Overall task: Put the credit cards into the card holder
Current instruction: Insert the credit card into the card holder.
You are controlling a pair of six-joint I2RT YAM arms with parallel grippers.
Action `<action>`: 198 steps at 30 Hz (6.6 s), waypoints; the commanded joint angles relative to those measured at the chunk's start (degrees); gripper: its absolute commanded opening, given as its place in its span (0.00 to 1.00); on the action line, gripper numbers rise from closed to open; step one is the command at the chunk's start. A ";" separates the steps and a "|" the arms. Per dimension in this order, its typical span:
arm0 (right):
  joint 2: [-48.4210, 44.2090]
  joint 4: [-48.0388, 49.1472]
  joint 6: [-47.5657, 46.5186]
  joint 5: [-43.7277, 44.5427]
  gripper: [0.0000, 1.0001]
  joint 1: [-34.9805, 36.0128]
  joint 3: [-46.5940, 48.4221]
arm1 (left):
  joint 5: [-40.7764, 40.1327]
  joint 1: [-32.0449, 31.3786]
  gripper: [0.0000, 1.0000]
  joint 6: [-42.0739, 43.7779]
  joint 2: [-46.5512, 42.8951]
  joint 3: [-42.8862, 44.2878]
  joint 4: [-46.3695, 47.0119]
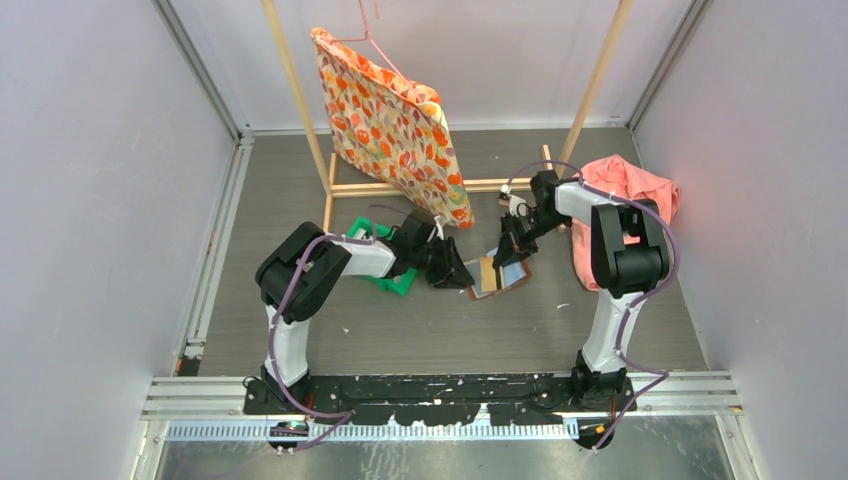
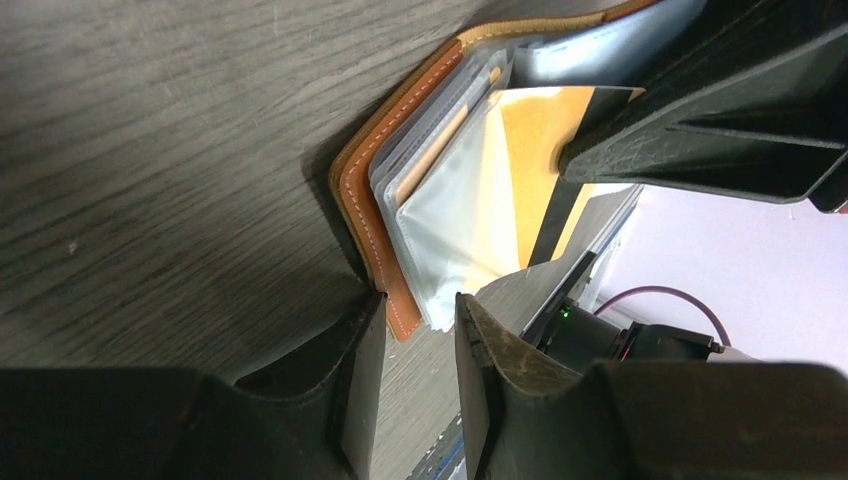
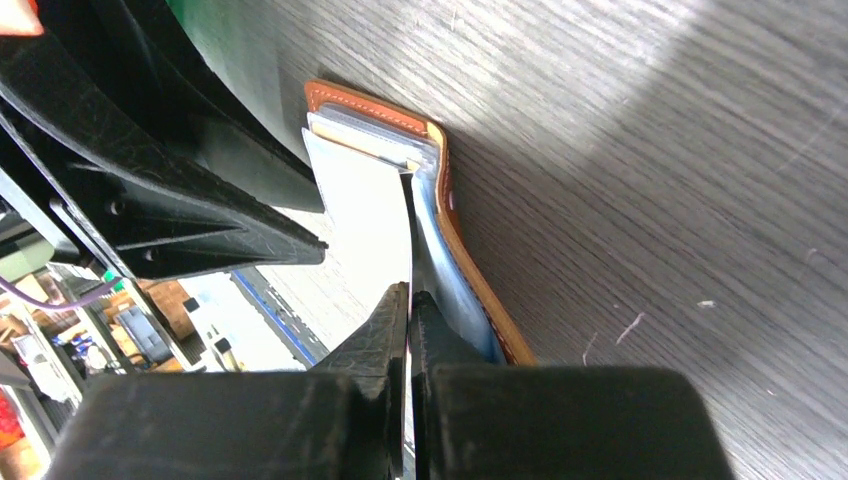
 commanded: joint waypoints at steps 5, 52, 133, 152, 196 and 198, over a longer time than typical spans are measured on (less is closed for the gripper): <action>2.22 -9.57 -4.28 2.99 0.04 1.16 0.09 | -10.49 2.05 0.34 3.76 3.55 3.35 0.13; 6.38 -6.26 5.76 -10.33 0.39 -5.46 1.22 | -9.37 1.65 0.36 4.23 0.99 2.68 0.41; 12.10 -6.93 -0.35 -10.78 0.09 -5.82 2.59 | -6.62 -1.88 0.36 2.91 1.35 3.32 2.40; 9.45 0.24 7.41 -10.50 0.22 -3.46 1.52 | -7.62 -1.97 0.37 3.28 -0.63 2.99 1.94; -0.21 -1.73 5.01 7.53 0.39 2.96 4.69 | -34.09 -20.27 0.37 7.97 -1.77 7.92 12.03; -0.13 -1.76 5.08 7.52 0.39 3.01 4.63 | -35.24 -20.32 0.38 7.24 0.20 9.19 12.23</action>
